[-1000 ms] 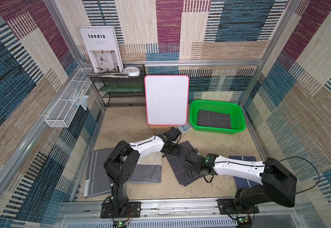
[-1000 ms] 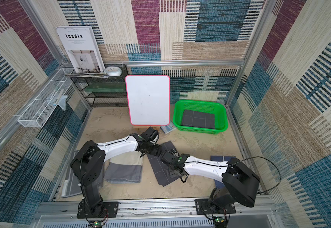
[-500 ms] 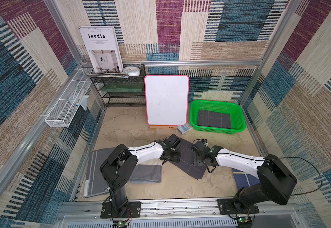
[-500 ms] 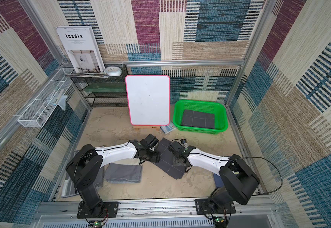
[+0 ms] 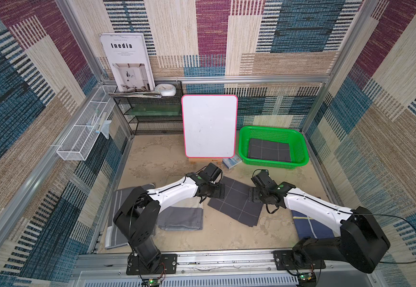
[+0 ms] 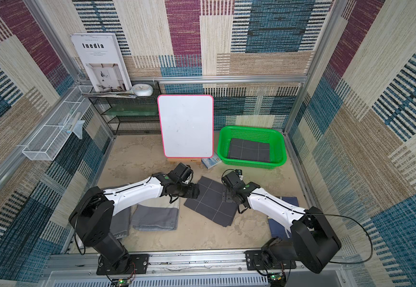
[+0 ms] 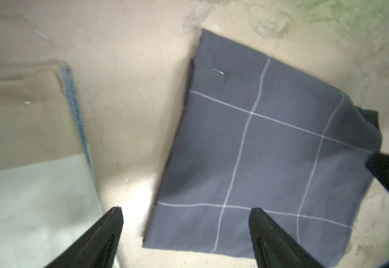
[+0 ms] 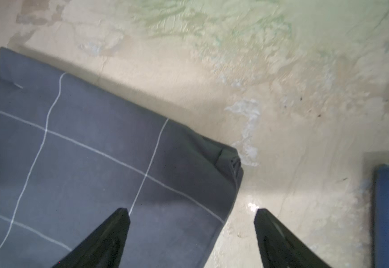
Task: Put the folded pillowcase in the basket
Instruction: Adjust the pillowcase at the center of the board, then pick up the pillowcase from the center of the board.
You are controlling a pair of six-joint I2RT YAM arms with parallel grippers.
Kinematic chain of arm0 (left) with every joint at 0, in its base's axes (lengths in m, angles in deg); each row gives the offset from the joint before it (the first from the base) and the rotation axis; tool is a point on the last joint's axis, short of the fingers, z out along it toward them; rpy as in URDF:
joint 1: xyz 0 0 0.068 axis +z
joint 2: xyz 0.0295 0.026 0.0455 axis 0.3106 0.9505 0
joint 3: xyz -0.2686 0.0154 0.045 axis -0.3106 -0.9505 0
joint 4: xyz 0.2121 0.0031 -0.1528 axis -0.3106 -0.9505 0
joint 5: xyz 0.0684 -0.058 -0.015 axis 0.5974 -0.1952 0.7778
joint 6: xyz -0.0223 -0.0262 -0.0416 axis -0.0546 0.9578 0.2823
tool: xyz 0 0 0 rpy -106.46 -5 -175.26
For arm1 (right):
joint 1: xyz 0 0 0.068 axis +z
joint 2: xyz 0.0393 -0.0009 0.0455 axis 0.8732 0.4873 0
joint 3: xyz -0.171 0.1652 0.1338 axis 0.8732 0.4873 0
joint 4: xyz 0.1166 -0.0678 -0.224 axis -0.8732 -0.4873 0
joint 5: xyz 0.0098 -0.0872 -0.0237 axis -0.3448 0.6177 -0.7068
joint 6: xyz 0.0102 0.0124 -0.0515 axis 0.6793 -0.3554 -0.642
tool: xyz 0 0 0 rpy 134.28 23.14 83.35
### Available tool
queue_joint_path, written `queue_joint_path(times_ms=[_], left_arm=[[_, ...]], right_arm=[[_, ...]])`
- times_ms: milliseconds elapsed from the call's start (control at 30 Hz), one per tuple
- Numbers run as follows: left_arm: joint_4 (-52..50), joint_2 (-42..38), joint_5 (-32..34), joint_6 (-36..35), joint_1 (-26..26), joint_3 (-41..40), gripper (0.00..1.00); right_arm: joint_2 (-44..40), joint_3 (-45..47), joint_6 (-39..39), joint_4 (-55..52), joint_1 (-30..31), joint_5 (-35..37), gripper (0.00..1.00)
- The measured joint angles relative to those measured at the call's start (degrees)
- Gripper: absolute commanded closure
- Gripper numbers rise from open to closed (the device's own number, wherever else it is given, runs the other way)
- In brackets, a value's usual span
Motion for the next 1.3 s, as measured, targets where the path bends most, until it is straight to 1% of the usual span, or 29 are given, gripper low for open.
queue_joint_path(times_ms=[67,100,167,367,467,567,700,767,900,1033,1100,1200,1233,1300], left_arm=[[-0.4,1.5,-0.1,-1.2,1.1,1.3,0.11],[-0.6,2.3,-0.3,-1.8,1.2,2.1,0.14],[-0.4,3.6,-1.3,-2.9,1.2,3.3,0.23],[0.9,6.6,-3.0,-3.2,1.3,3.7,0.27],[1.0,7.7,-3.0,-3.1,1.2,4.0,0.32],[1.4,8.7,-3.0,-3.1,0.9,4.6,0.39],[1.7,10.2,-3.0,-3.0,0.3,4.9,0.55],[2.4,10.5,-2.8,-2.7,-0.3,4.3,0.63],[5.3,10.2,-1.7,-1.2,-1.3,2.5,0.84],[7.5,9.4,-1.5,0.5,-1.9,1.0,1.0],[7.9,8.5,-1.0,1.1,-2.4,0.1,1.0],[7.5,6.4,0.0,2.1,-3.4,-0.8,1.0],[7.5,5.6,0.2,2.4,-3.8,-0.9,1.0],[7.5,4.2,0.7,3.2,-4.3,-0.9,1.0]], right_arm=[[-1.4,1.1,0.9,-0.6,0.0,-1.6,0.12],[-2.1,1.8,1.3,-1.0,0.0,-2.5,0.13],[-3.2,3.4,2.5,-1.4,0.0,-4.0,0.14],[-4.0,7.5,5.3,-1.1,0.0,-8.0,0.2],[-3.2,8.4,5.5,0.3,0.0,-9.1,0.26],[-2.3,8.9,5.5,1.7,0.0,-9.8,0.32],[-1.4,9.3,5.5,3.3,-0.1,-9.8,0.4],[-1.3,9.6,5.4,4.1,-0.1,-9.3,0.45],[-0.9,10.1,5.5,6.6,-0.1,-8.8,0.59],[-0.8,10.5,5.8,8.2,-0.1,-8.8,0.79],[-1.3,10.6,6.1,8.4,-0.1,-9.0,0.85],[-3.0,10.4,6.3,7.8,0.0,-8.3,0.97],[-3.8,10.1,6.4,7.3,-0.2,-8.0,1.0],[-5.3,9.0,6.2,6.4,-0.2,-7.6,1.0]])
